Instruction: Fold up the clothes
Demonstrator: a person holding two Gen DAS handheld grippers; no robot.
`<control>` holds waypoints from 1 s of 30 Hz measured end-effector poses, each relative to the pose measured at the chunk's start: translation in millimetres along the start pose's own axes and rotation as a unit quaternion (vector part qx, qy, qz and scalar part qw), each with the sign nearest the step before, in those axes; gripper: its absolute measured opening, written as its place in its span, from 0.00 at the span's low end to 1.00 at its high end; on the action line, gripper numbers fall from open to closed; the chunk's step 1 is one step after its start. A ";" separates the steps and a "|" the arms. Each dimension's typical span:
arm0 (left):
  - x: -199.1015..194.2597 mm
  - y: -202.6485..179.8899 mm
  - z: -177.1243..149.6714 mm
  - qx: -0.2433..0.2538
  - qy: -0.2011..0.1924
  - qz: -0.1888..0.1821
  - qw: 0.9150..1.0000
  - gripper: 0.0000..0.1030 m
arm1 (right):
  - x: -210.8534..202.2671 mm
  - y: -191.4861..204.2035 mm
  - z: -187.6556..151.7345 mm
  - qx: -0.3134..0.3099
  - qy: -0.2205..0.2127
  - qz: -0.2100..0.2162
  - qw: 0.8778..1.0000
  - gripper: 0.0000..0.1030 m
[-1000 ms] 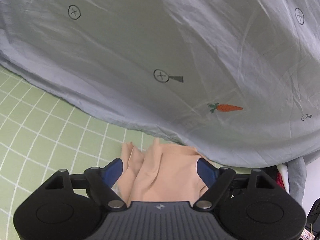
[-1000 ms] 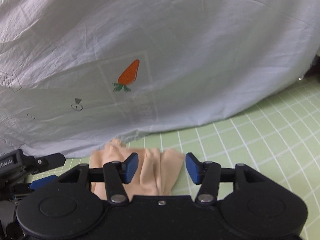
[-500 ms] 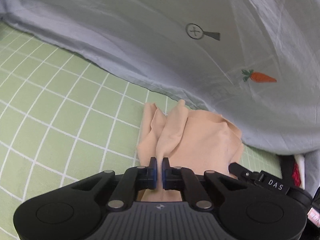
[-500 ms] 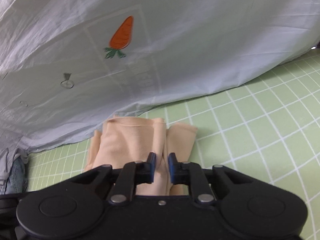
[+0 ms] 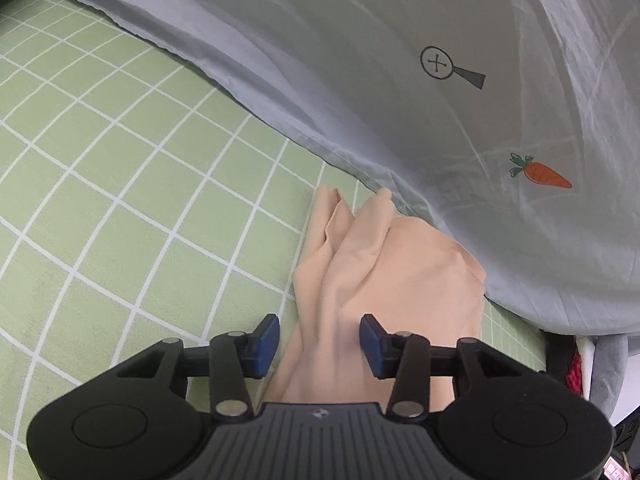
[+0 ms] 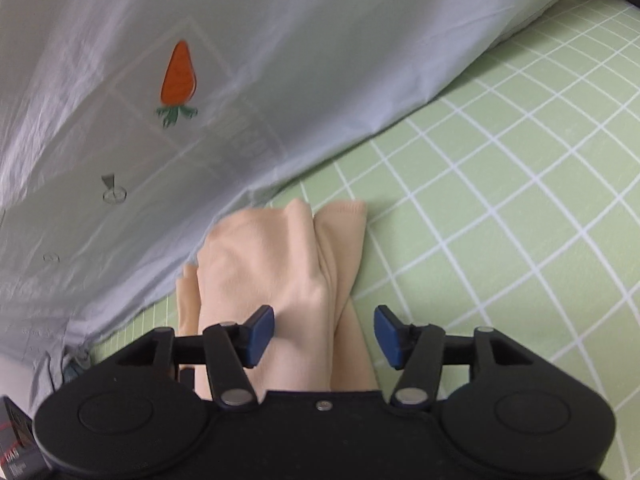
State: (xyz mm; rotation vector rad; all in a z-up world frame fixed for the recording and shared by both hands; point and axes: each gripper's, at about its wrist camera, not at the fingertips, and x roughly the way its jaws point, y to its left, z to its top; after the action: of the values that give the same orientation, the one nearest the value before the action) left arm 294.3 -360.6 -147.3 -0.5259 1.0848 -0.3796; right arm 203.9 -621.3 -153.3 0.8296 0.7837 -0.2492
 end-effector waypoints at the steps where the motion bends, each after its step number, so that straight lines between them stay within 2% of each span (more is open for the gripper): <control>1: 0.5 -0.4 -0.5 0.001 0.001 -0.003 1.000 0.46 | 1.4 -0.6 -2.0 0.005 0.004 0.002 1.000 0.56; 8: 5.4 0.2 0.7 -0.005 0.013 -0.034 0.999 0.45 | 8.7 1.2 -1.1 0.019 0.014 0.019 1.000 0.57; 9: 6.1 1.2 0.7 -0.011 0.015 -0.040 0.999 0.44 | 9.4 0.5 -1.2 0.023 0.016 0.023 0.999 0.55; 11: 7.3 3.4 -1.6 -0.027 0.020 -0.055 0.998 0.40 | 11.3 -2.5 -2.6 0.032 0.024 0.040 0.998 0.40; 13: 4.1 2.7 -6.9 -0.036 0.017 -0.061 0.997 0.26 | 7.0 -3.9 -5.8 0.041 0.023 0.048 0.998 0.27; 16: -13.2 -5.4 -18.9 -0.034 0.014 -0.070 0.997 0.23 | -4.2 -4.5 -11.6 0.047 0.016 0.055 0.997 0.22; 23: -71.9 -28.2 -75.7 -0.024 0.038 -0.089 0.995 0.22 | -85.6 -20.4 -50.6 0.039 0.007 0.060 0.997 0.20; 30: -116.6 -52.2 -155.9 0.018 0.073 -0.078 0.994 0.22 | -167.5 -78.3 -93.7 0.078 0.003 0.050 0.996 0.20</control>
State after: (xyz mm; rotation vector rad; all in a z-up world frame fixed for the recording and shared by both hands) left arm 101.9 -374.5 -88.9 -0.5596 1.1779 -0.5816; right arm -0.4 -619.7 -118.1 1.0138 0.7321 -0.2200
